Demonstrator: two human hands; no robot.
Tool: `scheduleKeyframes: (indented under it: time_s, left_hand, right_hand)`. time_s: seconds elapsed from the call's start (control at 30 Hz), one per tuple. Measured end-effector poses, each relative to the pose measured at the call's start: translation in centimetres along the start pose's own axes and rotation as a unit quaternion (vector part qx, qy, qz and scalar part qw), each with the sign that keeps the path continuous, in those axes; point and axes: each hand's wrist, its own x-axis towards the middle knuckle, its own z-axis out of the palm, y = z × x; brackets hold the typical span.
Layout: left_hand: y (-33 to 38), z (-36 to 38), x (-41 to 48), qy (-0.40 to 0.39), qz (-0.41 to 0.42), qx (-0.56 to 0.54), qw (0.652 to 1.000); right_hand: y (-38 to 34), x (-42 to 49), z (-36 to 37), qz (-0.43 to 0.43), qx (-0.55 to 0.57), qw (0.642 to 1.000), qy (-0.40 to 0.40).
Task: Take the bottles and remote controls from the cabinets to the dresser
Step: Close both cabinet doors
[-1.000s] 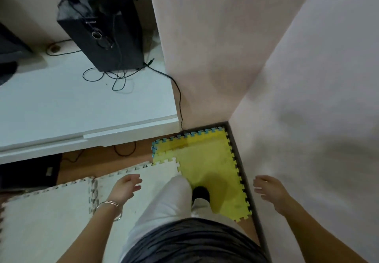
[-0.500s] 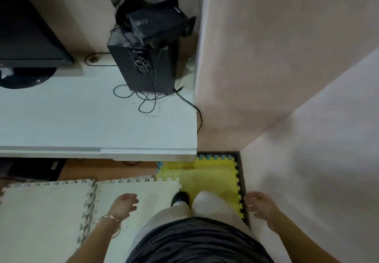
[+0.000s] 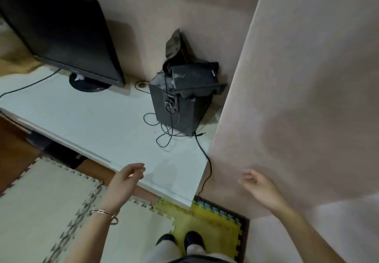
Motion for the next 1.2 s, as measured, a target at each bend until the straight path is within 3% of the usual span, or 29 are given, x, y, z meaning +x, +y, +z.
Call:
scheduleKeyframes:
  time_s: [0.13, 0.27, 0.37, 0.57, 0.7, 0.83, 1.0, 1.2]
  left_hand:
    - [8.1, -1.4, -1.9, 0.036, 0.133, -0.001, 0.990]
    - [16.4, -3.6, -4.0, 0.081, 0.301, -0.022, 0.950]
    - [23.2, -5.7, -6.1, 0.104, 0.439, -0.046, 0.891]
    - [35.4, -9.7, -11.2, 0.144, 0.646, -0.090, 0.744]
    - [41.0, -11.3, -13.9, 0.163, 0.712, -0.062, 0.680]
    - [45.7, -12.3, -15.2, 0.168, 0.728, -0.085, 0.660]
    - [52.2, -12.5, -17.1, 0.137, 0.727, -0.140, 0.658]
    - [55.1, -14.5, -20.9, 0.047, 0.740, -0.301, 0.600]
  right_hand:
    - [-9.4, -0.3, -2.7, -0.183, 0.022, 0.983, -0.009]
    - [-17.9, -3.9, -4.8, -0.336, 0.016, 0.940, -0.064]
    - [-24.2, -7.3, -7.2, -0.456, 0.025, 0.890, -0.015]
    - [-34.6, -13.8, -13.3, -0.655, 0.083, 0.739, 0.133]
    - [-39.1, -16.8, -17.3, -0.718, 0.092, 0.645, 0.245]
    - [-43.0, -19.1, -20.7, -0.732, 0.109, 0.593, 0.318]
    - [-49.3, -21.8, -23.7, -0.723, 0.113, 0.581, 0.356]
    - [-53.6, -24.4, -22.7, -0.780, 0.077, 0.543, 0.302]
